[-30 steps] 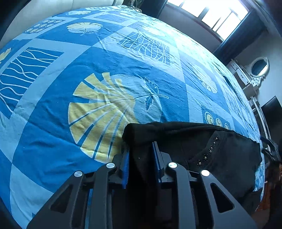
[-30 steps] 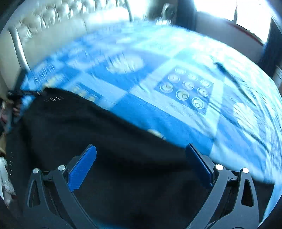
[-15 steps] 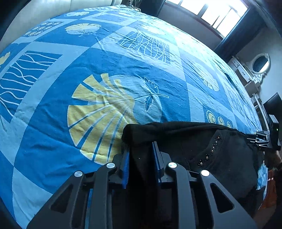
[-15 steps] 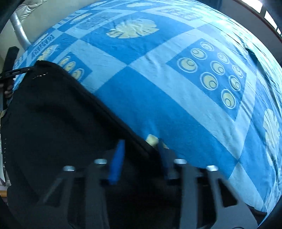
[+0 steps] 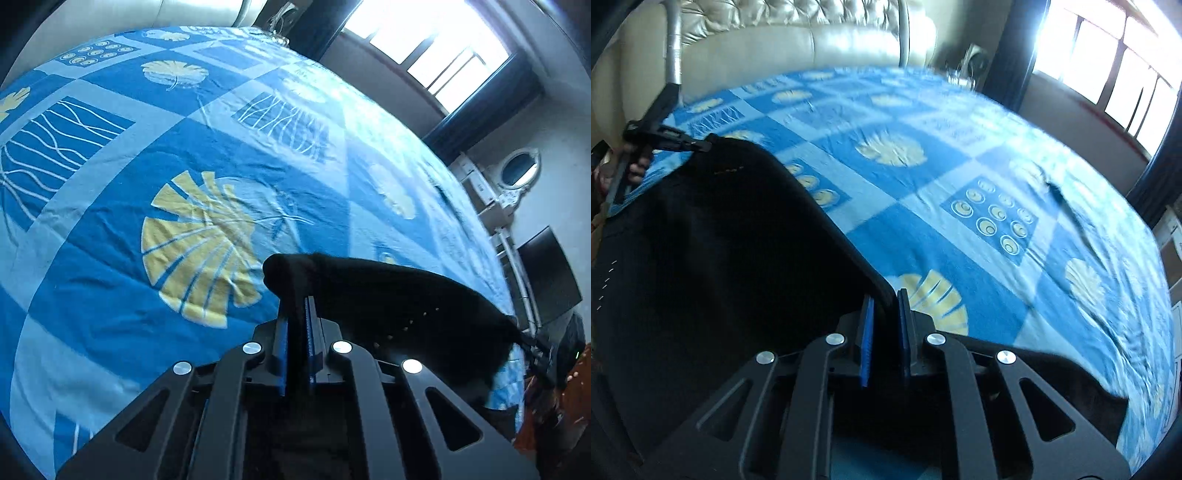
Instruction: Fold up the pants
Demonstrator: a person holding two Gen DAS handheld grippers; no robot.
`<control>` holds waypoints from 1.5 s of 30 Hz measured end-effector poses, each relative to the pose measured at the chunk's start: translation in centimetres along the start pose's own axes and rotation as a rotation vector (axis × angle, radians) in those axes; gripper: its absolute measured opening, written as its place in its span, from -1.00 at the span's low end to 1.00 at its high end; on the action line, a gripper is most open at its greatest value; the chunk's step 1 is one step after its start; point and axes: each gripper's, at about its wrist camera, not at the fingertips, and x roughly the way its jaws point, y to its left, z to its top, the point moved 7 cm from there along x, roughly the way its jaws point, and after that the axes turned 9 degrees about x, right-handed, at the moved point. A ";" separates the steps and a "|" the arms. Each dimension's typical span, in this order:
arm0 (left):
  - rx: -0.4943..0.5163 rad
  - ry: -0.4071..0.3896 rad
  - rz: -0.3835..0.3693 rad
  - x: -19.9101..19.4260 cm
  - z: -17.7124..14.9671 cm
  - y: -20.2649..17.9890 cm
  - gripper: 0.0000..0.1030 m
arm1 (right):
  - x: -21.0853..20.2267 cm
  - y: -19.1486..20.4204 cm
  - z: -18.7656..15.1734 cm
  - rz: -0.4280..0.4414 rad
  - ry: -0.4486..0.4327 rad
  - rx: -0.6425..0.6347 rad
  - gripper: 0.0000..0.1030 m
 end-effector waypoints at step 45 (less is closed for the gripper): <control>-0.373 -0.141 0.030 -10.7 -15.6 -4.6 0.50 | -7.1 5.1 -18.0 0.489 -0.049 1.172 0.49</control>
